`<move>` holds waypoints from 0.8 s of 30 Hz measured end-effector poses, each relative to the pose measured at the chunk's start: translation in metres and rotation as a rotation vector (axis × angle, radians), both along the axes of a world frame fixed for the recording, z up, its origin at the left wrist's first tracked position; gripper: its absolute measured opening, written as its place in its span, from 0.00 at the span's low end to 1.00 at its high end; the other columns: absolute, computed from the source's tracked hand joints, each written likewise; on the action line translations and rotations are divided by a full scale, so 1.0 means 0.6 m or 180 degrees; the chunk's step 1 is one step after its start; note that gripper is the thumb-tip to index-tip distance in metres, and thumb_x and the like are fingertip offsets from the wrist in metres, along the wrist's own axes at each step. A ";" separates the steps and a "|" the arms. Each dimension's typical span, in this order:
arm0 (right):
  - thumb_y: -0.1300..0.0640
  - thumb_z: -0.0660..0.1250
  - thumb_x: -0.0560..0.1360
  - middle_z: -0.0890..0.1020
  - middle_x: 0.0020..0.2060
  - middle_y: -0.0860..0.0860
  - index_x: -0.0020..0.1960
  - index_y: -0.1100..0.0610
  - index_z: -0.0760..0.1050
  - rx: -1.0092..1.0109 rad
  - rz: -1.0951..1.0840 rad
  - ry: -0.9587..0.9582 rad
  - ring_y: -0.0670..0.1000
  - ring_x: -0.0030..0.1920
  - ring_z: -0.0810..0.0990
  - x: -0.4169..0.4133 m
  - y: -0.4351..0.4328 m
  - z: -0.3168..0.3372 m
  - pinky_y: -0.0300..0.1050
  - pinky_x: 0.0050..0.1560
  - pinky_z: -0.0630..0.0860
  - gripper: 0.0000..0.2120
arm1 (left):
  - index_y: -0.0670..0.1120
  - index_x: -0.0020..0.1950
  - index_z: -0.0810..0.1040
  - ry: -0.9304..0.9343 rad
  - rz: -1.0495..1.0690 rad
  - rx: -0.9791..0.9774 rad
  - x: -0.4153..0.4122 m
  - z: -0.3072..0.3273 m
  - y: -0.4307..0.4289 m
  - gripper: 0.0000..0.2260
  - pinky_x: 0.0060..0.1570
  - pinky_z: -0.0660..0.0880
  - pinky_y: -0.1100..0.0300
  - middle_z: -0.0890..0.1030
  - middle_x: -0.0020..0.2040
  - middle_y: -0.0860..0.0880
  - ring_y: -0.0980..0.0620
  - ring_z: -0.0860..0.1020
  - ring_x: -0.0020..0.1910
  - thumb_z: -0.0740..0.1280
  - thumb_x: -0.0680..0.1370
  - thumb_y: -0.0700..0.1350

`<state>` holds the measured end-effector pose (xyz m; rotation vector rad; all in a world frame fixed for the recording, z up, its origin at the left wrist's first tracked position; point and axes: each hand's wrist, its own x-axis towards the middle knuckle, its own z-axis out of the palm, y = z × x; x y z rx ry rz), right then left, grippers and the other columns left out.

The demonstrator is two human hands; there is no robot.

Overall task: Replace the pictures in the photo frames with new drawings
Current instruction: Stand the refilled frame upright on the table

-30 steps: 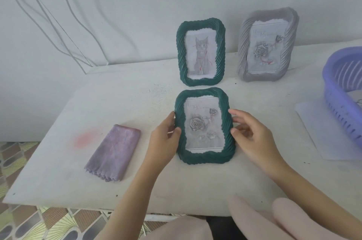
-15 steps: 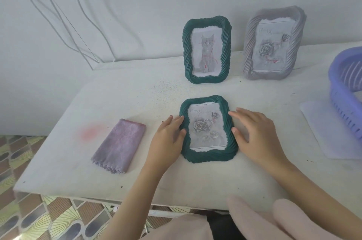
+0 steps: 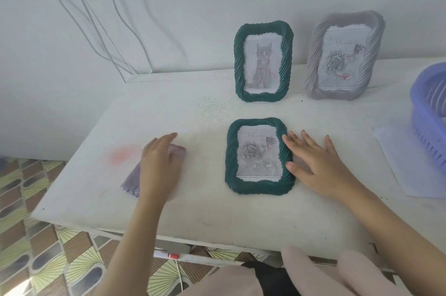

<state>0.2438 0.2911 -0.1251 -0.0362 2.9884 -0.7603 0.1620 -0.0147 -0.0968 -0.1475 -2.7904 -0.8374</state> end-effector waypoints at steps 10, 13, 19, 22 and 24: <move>0.47 0.56 0.78 0.51 0.74 0.40 0.74 0.43 0.48 0.0028 -0.0078 0.0084 0.40 0.73 0.43 0.003 -0.004 0.001 0.50 0.72 0.33 0.28 | 0.50 0.69 0.65 -0.1238 0.0698 0.0873 -0.004 0.020 -0.060 0.27 0.47 0.67 0.56 0.75 0.52 0.50 0.48 0.73 0.47 0.68 0.72 0.40; 0.47 0.57 0.78 0.52 0.74 0.40 0.74 0.42 0.50 -0.0017 -0.0118 0.0133 0.42 0.74 0.45 0.003 -0.006 0.001 0.50 0.72 0.34 0.28 | 0.50 0.65 0.68 -0.1549 0.0505 0.1154 -0.012 0.030 -0.069 0.25 0.41 0.71 0.55 0.78 0.48 0.47 0.47 0.77 0.45 0.70 0.71 0.38; 0.47 0.58 0.77 0.54 0.74 0.41 0.74 0.42 0.51 -0.0143 -0.0168 0.0177 0.41 0.74 0.46 0.006 -0.009 0.003 0.49 0.72 0.34 0.28 | 0.57 0.57 0.72 -0.1714 0.0041 0.2005 0.007 0.040 -0.065 0.26 0.41 0.76 0.53 0.82 0.50 0.45 0.44 0.81 0.43 0.71 0.65 0.37; 0.48 0.59 0.77 0.56 0.74 0.43 0.73 0.43 0.53 -0.0265 -0.0281 0.0255 0.42 0.74 0.48 0.011 -0.012 0.004 0.48 0.71 0.35 0.27 | 0.56 0.57 0.72 -0.1769 -0.0287 0.2627 0.019 0.051 -0.051 0.25 0.38 0.77 0.54 0.84 0.41 0.44 0.43 0.81 0.39 0.70 0.63 0.38; 0.50 0.60 0.77 0.58 0.74 0.44 0.73 0.41 0.53 -0.0383 -0.0352 0.0416 0.44 0.74 0.51 0.017 -0.020 0.005 0.48 0.71 0.37 0.27 | 0.57 0.58 0.71 -0.1713 -0.0535 0.2942 0.026 0.063 -0.034 0.26 0.35 0.78 0.55 0.84 0.39 0.43 0.43 0.81 0.37 0.70 0.64 0.37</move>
